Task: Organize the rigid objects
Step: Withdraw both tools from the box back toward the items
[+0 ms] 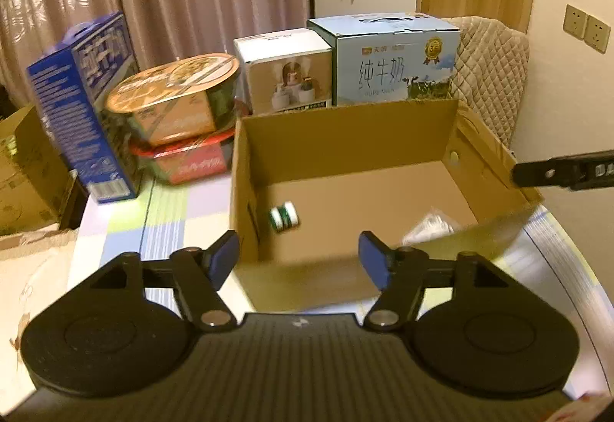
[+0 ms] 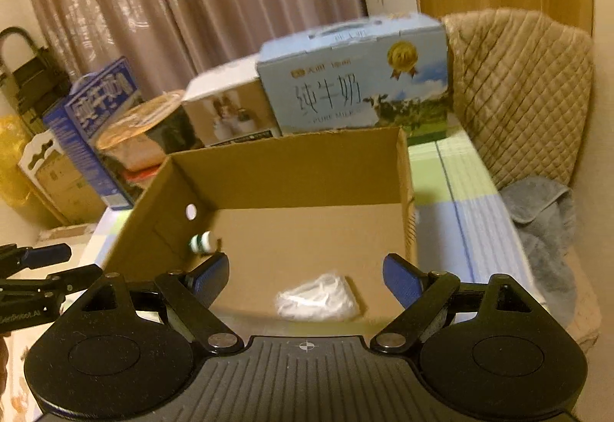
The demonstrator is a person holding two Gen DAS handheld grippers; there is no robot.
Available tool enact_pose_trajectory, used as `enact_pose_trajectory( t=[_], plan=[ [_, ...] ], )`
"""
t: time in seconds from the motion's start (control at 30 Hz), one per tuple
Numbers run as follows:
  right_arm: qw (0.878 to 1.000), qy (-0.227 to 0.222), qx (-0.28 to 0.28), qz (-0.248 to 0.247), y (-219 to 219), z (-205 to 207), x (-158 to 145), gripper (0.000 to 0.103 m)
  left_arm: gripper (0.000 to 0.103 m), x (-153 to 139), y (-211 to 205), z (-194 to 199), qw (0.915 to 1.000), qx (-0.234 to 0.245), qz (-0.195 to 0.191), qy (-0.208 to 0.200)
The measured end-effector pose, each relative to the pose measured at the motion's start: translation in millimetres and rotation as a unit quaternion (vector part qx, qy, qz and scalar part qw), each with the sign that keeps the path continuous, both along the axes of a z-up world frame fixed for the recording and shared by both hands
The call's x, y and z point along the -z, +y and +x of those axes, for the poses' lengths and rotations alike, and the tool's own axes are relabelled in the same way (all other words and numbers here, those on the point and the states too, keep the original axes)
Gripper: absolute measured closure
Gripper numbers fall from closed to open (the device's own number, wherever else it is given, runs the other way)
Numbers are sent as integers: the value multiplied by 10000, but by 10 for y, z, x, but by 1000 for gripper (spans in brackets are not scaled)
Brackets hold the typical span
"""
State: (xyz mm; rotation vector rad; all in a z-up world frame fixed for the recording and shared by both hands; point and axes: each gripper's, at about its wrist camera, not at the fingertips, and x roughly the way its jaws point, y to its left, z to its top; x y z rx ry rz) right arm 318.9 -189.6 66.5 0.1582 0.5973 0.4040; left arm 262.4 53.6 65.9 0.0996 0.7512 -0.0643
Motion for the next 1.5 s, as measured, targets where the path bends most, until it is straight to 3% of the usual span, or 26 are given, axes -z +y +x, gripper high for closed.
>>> enact_pose_trajectory(
  t=[0.3, 0.47, 0.77, 1.0, 1.2, 1.5],
  plan=[
    [9997, -248, -3, 62, -191, -1135, -9, 18, 25, -28, 20, -991, 9999, -155, 8, -57],
    [9993, -378, -16, 79, -272, -1713, 174, 18, 11, 51, -26, -1457, 9997, -216, -82, -129],
    [9987, -332, 389, -90, -371, -2345, 581, 18, 1, 312, -142, -2054, 9993, -272, -182, -167],
    [9990, -111, 431, -47, -437, -2426, 887, 18, 1, 611, -281, -2206, 9995, -274, -142, -59],
    [9990, -124, 307, -304, -453, -2236, 1127, 18, 1, 948, -457, -2128, 9991, -323, -252, -75],
    [9977, -76, -114, -668, -312, -1826, 1478, 19, 1, 1307, -624, -2058, 9995, -287, -115, -42]
  ],
)
